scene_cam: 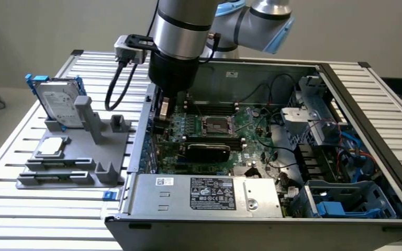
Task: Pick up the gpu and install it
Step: 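Press down on the gpu until it lock into place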
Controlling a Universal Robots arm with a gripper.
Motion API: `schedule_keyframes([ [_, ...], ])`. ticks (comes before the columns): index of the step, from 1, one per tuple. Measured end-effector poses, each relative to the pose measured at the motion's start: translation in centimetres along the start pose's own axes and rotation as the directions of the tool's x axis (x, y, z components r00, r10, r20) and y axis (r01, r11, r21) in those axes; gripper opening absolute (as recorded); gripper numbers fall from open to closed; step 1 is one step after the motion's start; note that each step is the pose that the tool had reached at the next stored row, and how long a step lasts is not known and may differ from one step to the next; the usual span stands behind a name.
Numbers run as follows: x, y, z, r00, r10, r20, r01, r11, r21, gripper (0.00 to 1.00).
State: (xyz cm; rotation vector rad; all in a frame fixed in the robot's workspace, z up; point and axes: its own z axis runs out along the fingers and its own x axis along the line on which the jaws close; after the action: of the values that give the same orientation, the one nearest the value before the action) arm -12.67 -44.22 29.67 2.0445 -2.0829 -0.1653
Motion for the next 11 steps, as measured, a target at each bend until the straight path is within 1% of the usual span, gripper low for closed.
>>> schedule_keyframes([
  [5,0.00,-0.01,-0.01,1.0000,0.001,0.0005,-0.001,1.0000,0.0003,0.11],
  [11,-0.01,-0.02,0.04,1.0000,0.002,-0.0002,-0.002,1.0000,0.0000,0.11],
])
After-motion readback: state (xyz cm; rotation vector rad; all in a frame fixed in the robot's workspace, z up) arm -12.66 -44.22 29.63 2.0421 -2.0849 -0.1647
